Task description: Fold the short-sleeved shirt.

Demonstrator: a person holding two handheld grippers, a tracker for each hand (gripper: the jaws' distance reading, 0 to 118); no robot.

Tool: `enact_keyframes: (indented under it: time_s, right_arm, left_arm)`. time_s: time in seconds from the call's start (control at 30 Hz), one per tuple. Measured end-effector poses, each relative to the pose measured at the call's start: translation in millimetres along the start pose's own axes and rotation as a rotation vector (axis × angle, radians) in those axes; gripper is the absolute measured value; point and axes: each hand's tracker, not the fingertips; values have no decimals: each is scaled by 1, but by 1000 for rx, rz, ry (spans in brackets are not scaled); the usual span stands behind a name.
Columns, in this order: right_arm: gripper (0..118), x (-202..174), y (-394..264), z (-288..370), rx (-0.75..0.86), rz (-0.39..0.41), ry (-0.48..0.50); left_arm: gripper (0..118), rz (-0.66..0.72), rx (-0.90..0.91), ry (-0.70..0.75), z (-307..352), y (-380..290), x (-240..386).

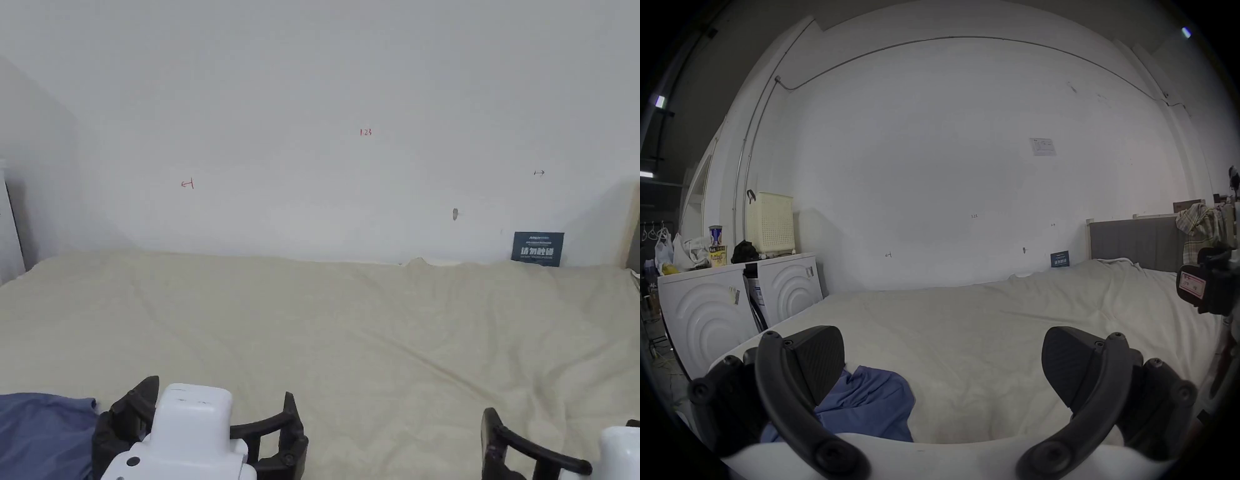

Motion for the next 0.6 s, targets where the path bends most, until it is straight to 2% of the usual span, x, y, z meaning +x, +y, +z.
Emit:
enact_keyframes:
  time_s: [0.07, 0.13, 0.3, 0.6]
  right_arm:
    - [118, 4, -1, -2, -11, -9, 20]
    - [118, 5, 0, -4, -46, -3, 56]
    - [118, 0, -3, -4, -51, 17, 7]
    - [118, 2, 0, -4, -58, 27, 8]
  left_arm:
    - [118, 10, 14, 55, 2, 0, 2]
    - [118, 17, 20, 50, 2, 0, 1]
    - [118, 16, 0, 28, -2, 2, 2]
    - [118, 44, -28, 11, -6, 2, 2]
